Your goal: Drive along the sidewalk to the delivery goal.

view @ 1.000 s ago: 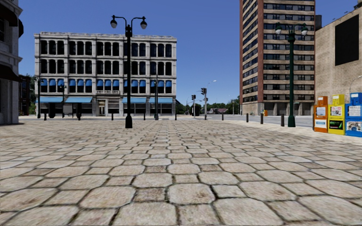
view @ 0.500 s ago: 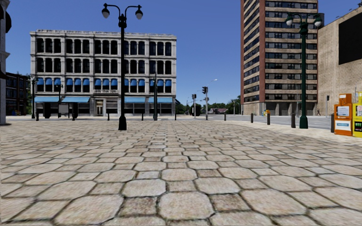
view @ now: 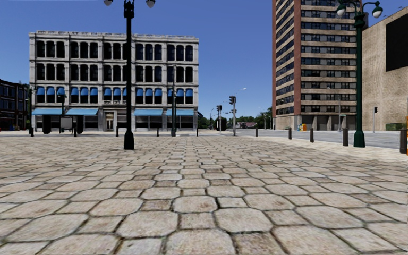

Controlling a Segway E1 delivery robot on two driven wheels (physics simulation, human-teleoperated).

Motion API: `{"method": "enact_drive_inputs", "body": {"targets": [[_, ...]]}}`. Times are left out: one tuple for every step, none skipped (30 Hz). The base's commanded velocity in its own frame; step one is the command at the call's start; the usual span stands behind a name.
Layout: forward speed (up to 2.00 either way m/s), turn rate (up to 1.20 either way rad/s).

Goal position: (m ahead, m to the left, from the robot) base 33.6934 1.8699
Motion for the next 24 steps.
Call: {"method": "enact_drive_inputs", "body": {"targets": [[2.00, 0.00], [2.00, 0.00], [2.00, 0.00], [2.00, 0.00], [2.00, 0.00], [2.00, 0.00], [2.00, 0.00], [2.00, 0.00], [2.00, 0.00], [2.00, 0.00], [2.00, 0.00], [2.00, 0.00], [2.00, 0.00], [2.00, 0.00], [2.00, 0.00], [2.00, 0.00], [2.00, 0.00], [2.00, 0.00], [2.00, 0.00], [2.00, 0.00], [2.00, 0.00], [2.00, 0.00], [2.00, 0.00], [2.00, 0.00]]}}
